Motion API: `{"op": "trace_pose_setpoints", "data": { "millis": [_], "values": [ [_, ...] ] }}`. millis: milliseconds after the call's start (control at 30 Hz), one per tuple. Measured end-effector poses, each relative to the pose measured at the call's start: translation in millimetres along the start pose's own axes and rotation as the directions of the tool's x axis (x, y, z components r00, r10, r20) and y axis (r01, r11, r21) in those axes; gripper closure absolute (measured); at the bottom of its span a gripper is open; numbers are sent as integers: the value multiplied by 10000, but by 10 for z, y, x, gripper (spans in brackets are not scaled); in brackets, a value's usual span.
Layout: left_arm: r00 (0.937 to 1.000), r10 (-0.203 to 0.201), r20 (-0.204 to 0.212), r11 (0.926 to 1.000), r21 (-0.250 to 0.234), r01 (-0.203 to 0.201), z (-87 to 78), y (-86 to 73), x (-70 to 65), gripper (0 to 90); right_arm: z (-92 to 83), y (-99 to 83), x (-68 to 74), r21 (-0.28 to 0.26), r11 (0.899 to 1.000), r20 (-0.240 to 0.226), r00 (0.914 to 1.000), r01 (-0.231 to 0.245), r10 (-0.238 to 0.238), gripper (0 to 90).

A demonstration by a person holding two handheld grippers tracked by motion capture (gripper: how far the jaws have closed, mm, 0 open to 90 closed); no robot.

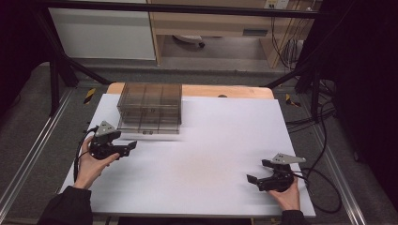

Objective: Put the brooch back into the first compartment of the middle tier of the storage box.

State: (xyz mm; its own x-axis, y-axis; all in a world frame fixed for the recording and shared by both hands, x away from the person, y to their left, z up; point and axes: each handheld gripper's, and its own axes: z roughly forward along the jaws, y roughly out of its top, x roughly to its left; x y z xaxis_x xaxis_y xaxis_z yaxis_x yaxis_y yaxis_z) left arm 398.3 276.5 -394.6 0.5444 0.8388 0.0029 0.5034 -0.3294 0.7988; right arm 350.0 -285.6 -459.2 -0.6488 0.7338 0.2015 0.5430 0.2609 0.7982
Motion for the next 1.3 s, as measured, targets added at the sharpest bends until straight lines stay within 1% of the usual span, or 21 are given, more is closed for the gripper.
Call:
{"op": "trace_pose_setpoints", "data": {
  "millis": [33,167,333,533,600,733,800,1100,1300],
  "values": [
    [10000,36,68,10000,-13,-36,-7,-32,-9,171,0,0,0,2,10000,-1,10000,1,-1,5],
    [9997,-25,248,10000,-69,27,-34,-146,-37,117,5,0,0,20,10000,-6,10000,-1,1,5],
    [9996,-9,280,10000,-55,10,-64,-254,-63,54,4,0,0,18,10000,-12,10000,-3,3,5],
    [9996,52,281,10000,-62,-50,-106,-369,-76,41,3,0,0,16,10000,-29,10000,-4,4,5],
    [9997,44,222,9999,-104,-42,-115,-414,-73,41,3,1,-1,28,10000,-37,10000,-4,5,5],
    [9995,-3,307,10000,-87,6,-127,-498,-79,43,5,0,0,24,10000,-34,10000,-5,5,5],
    [9993,35,362,10000,-52,-33,-134,-529,-86,43,5,0,1,44,10000,-39,10000,-17,17,5],
    [9989,-176,442,9998,-106,181,-126,-648,-78,43,9,1,1,53,10000,-40,10000,-17,18,5],
    [9989,-241,395,9996,-123,246,-132,-669,-63,43,5,0,2,71,10000,-49,10000,-33,33,5]
  ]
}}
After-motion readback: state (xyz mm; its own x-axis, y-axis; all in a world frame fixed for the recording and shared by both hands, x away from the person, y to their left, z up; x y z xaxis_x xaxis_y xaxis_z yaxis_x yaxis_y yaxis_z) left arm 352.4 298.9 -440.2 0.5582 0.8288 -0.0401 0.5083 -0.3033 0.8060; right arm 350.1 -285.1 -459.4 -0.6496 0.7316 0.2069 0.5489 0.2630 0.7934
